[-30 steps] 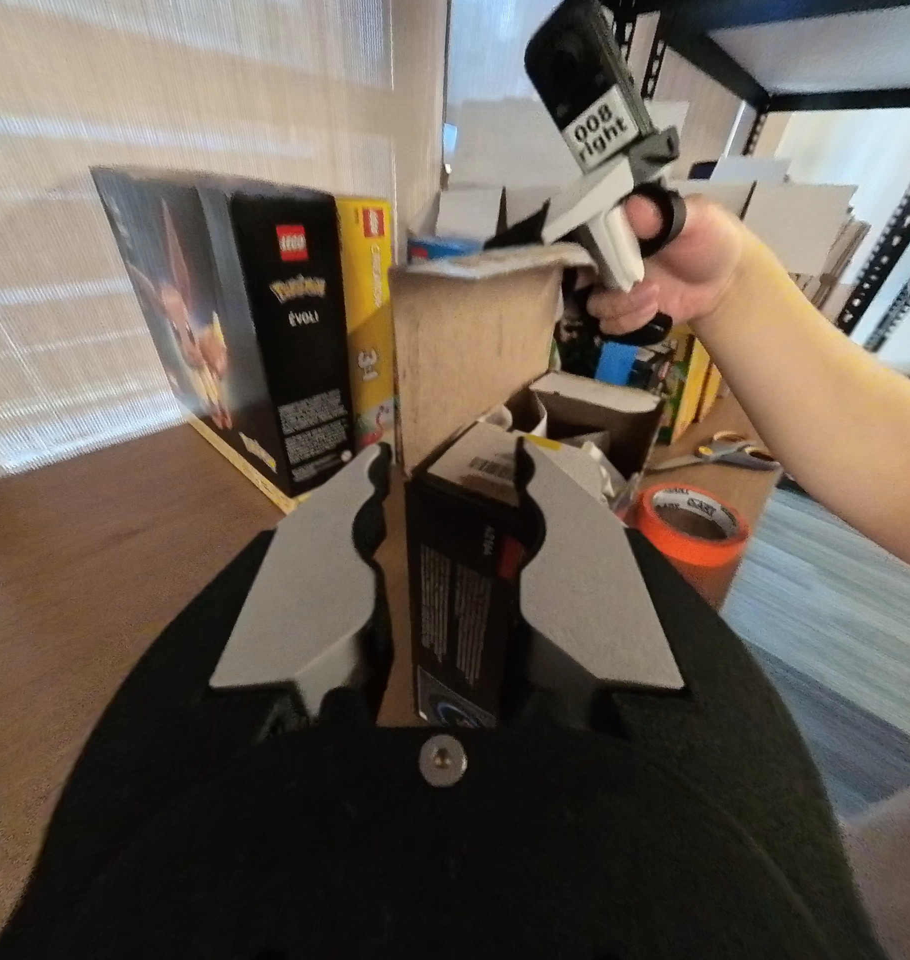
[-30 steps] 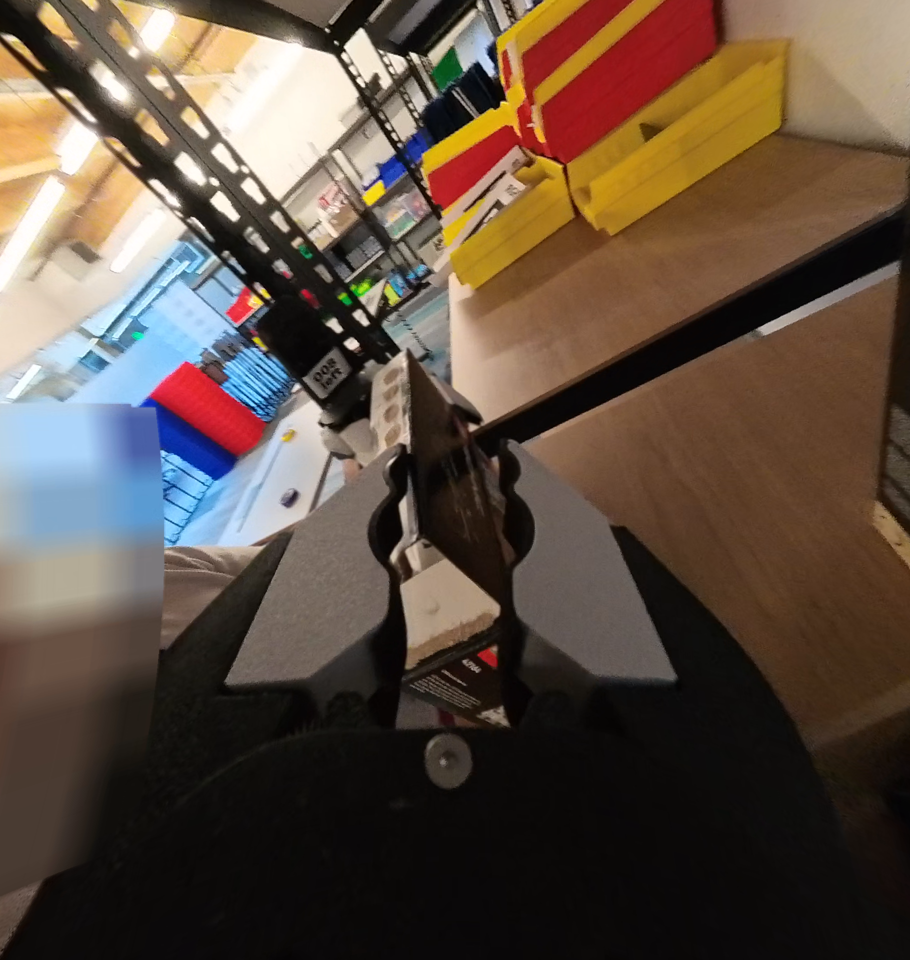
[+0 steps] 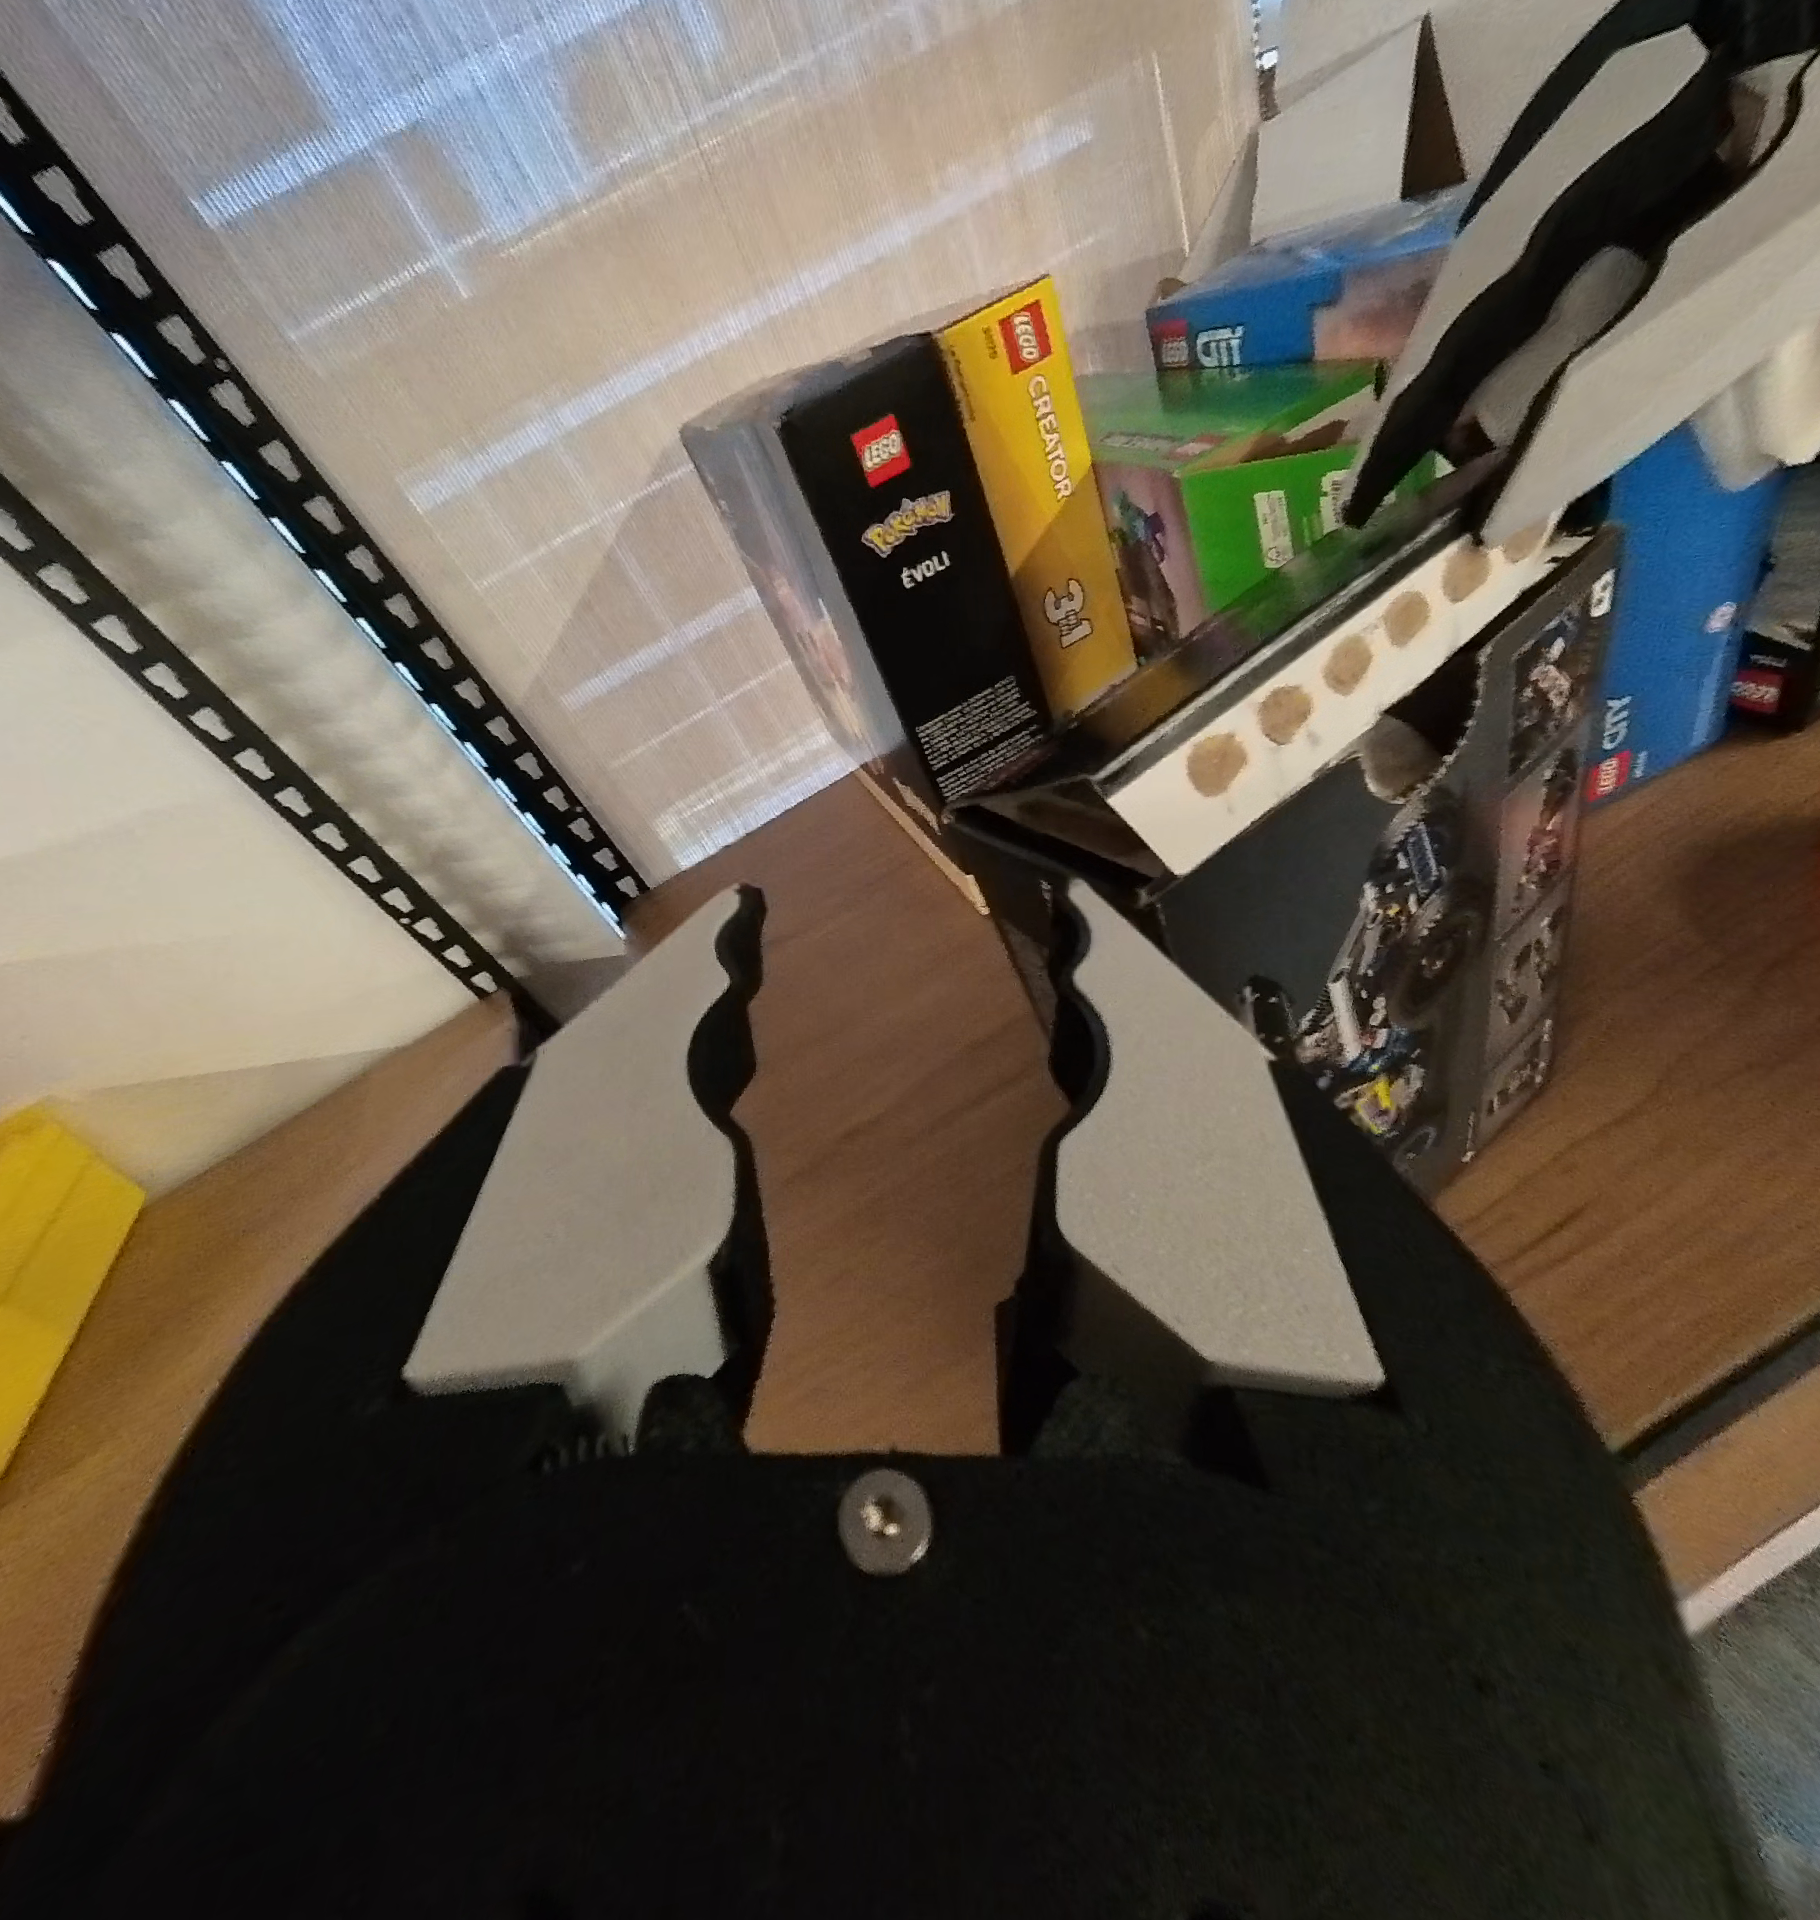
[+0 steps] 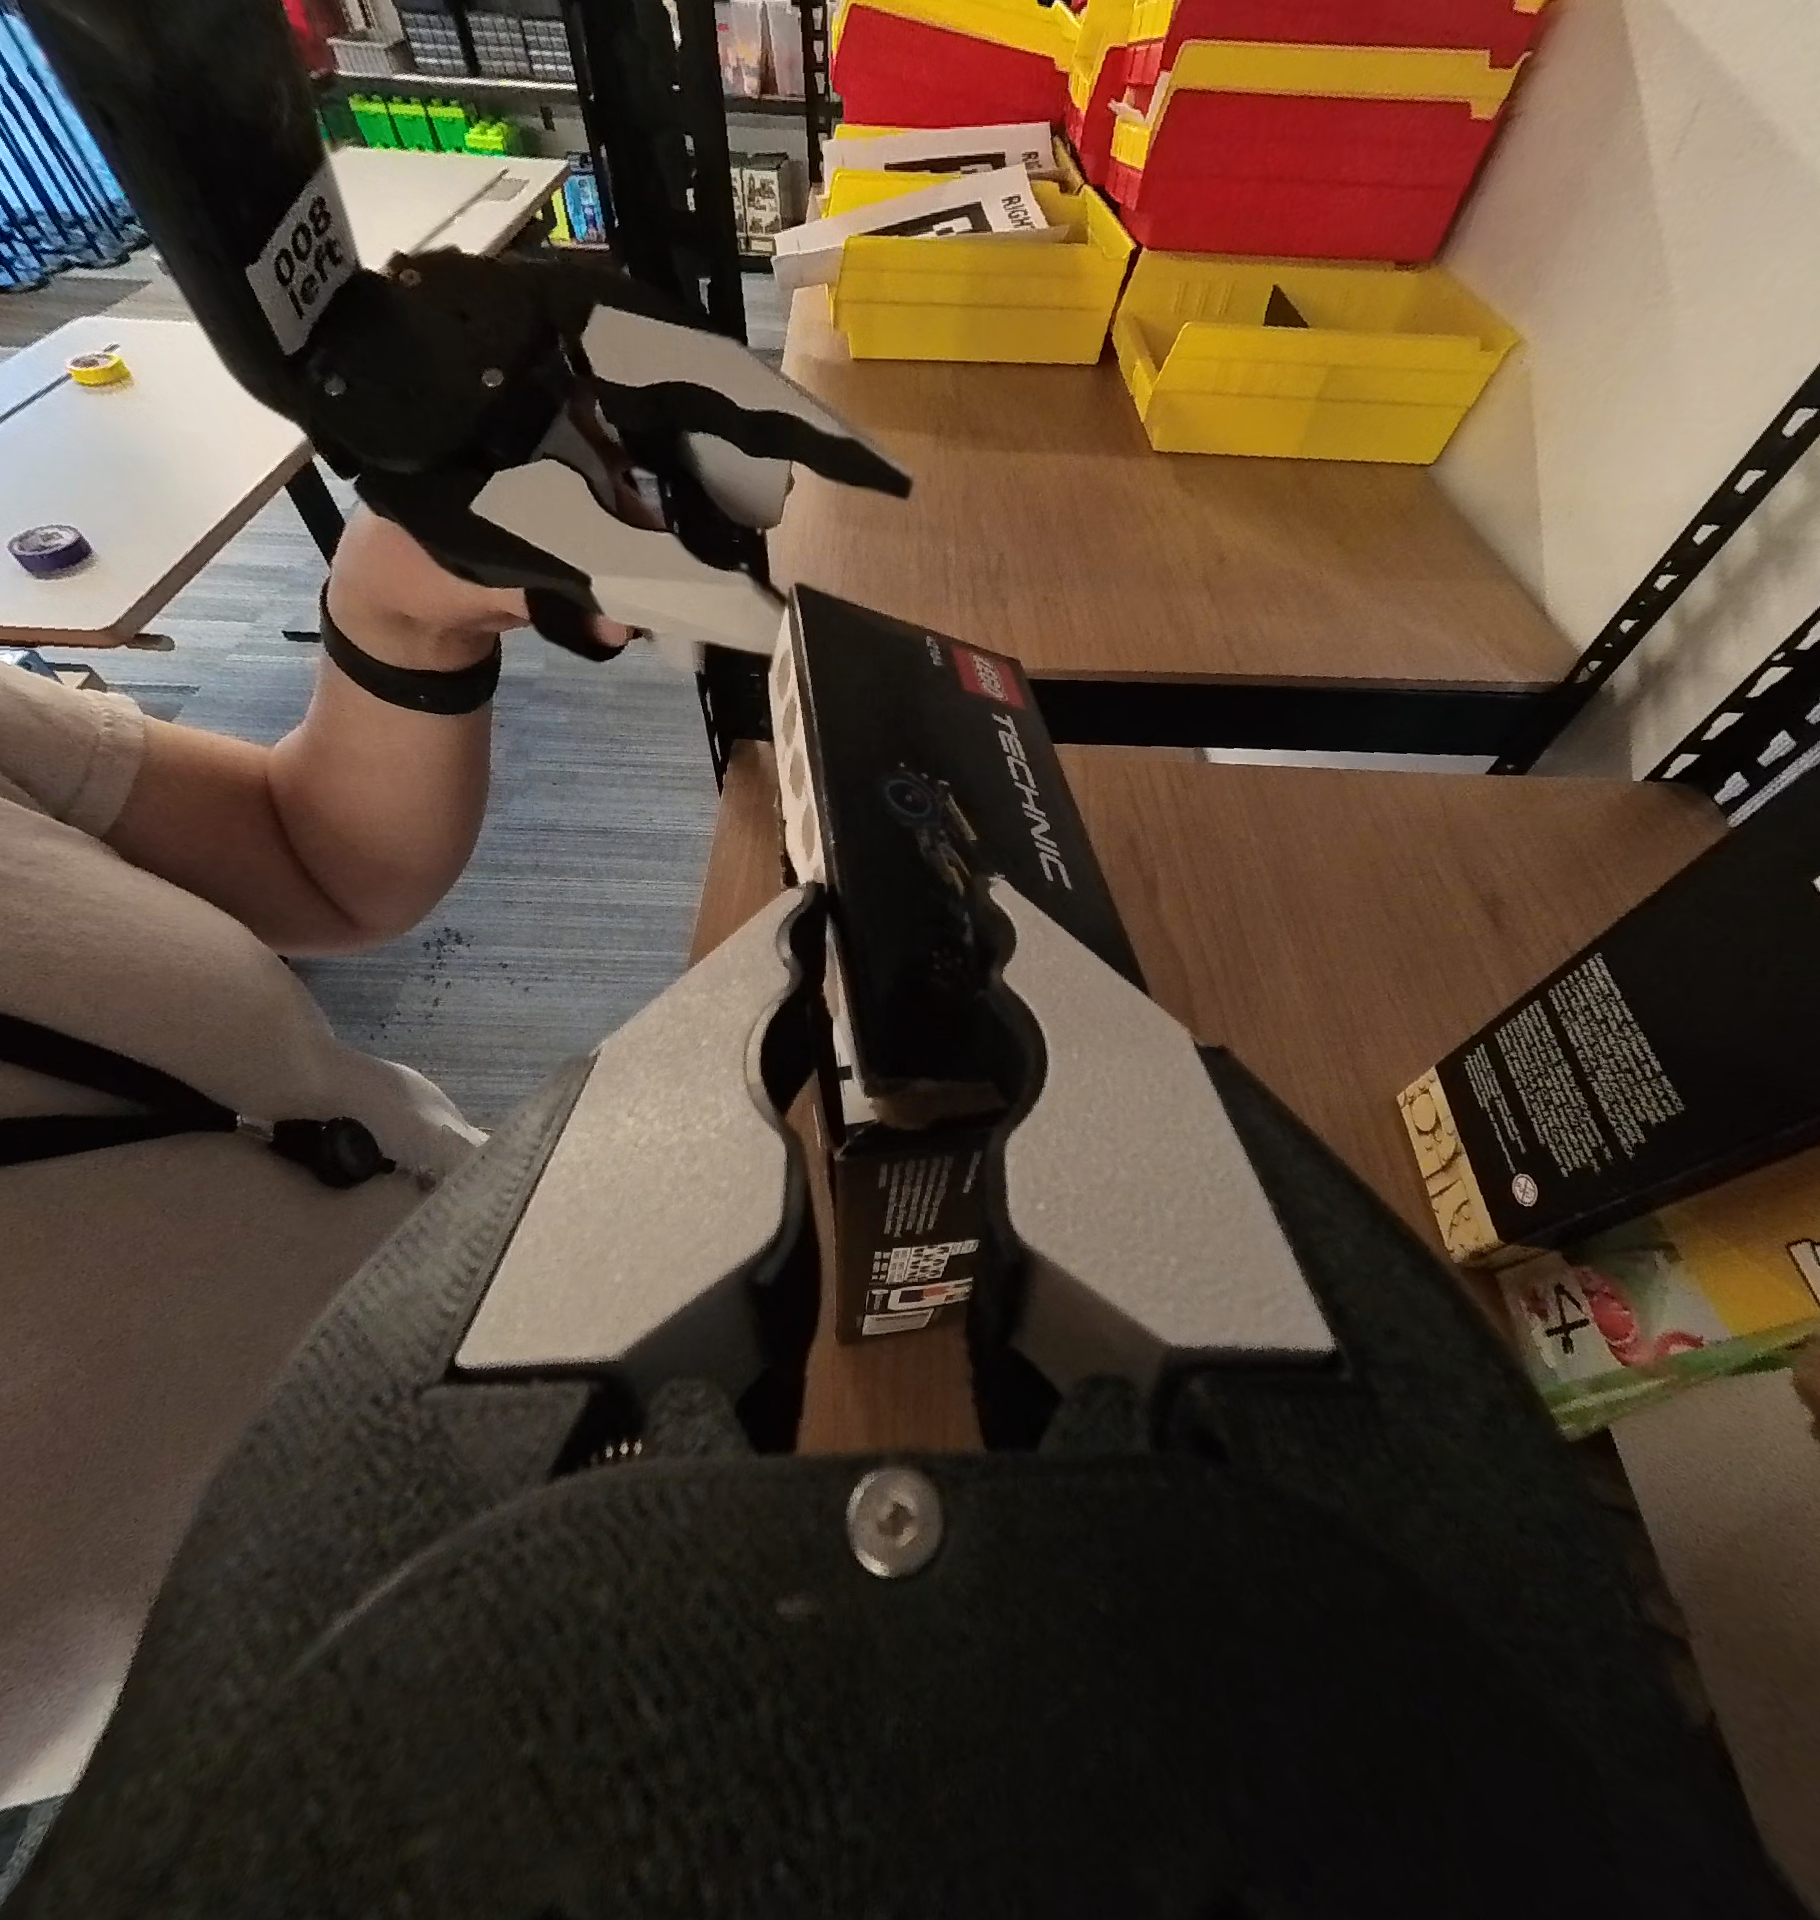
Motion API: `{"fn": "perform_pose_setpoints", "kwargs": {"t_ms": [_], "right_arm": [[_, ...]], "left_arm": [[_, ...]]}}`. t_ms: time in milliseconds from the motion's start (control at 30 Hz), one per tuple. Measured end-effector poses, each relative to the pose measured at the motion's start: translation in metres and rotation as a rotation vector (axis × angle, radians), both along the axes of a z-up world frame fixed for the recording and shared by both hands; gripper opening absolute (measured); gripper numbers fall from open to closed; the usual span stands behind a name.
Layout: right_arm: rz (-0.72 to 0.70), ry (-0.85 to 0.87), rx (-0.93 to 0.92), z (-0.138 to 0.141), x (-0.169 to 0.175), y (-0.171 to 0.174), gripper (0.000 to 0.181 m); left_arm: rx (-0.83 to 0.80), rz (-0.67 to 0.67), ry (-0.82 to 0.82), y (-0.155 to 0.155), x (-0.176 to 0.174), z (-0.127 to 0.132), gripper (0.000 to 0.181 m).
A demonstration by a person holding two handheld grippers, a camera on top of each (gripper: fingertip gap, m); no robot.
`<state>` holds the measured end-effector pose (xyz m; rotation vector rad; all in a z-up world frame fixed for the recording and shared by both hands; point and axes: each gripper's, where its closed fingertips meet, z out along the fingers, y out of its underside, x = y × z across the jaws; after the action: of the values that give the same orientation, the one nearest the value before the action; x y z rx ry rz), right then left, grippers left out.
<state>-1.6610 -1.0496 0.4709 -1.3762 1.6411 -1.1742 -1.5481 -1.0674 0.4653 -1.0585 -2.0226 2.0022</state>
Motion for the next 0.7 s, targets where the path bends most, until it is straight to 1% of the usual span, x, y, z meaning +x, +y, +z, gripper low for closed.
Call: {"fn": "perform_pose_setpoints", "kwargs": {"t_ms": [100, 167, 233, 300, 333, 400, 433, 500, 567, 600, 667, 700], "right_arm": [[-0.002, 0.001, -0.002, 0.000, 0.000, 0.000, 0.027], [-0.001, 0.005, -0.002, -0.001, 0.000, 0.000, 0.028], [-0.002, 0.002, 0.000, -0.001, 0.000, 0.000, 0.028], [-0.005, -0.002, 0.004, -0.001, 0.000, -0.001, 0.028], [-0.007, -0.002, 0.007, -0.001, 0.000, 0.000, 0.028], [-0.010, -0.004, 0.003, -0.001, 0.000, 0.000, 0.028], [-0.011, -0.004, 0.000, -0.001, 0.000, 0.000, 0.028], [-0.011, -0.003, -0.004, -0.001, 0.000, 0.000, 0.028], [-0.013, -0.002, -0.014, 0.000, 0.000, 0.000, 0.028], [-0.014, -0.002, -0.016, 0.000, 0.000, 0.000, 0.028], [-0.014, -0.003, -0.016, -0.001, 0.000, 0.000, 0.028], [-0.014, -0.008, -0.016, -0.002, 0.000, 0.001, 0.028]], "left_arm": [[-0.019, 0.026, -0.019, -0.002, 0.003, 0.002, 0.054], [-0.016, 0.001, -0.011, -0.001, -0.001, 0.001, 0.053], [-0.021, 0.006, 0.033, -0.002, 0.004, 0.005, 0.048], [-0.029, 0.004, 0.122, -0.001, 0.014, 0.016, 0.044], [-0.027, -0.038, 0.185, 0.004, 0.014, 0.023, 0.043], [-0.021, -0.197, 0.291, 0.021, 0.002, 0.038, 0.037], [-0.027, -0.277, 0.320, 0.028, -0.006, 0.045, 0.041], [-0.055, -0.396, 0.290, 0.036, -0.023, 0.048, 0.053], [-0.048, -0.426, 0.166, 0.029, -0.035, 0.035, 0.055], [-0.033, -0.442, 0.109, 0.025, -0.040, 0.027, 0.053], [-0.007, -0.481, 0.058, 0.021, -0.047, 0.018, 0.039], [-0.001, -0.494, 0.050, 0.020, -0.049, 0.015, 0.028]]}}
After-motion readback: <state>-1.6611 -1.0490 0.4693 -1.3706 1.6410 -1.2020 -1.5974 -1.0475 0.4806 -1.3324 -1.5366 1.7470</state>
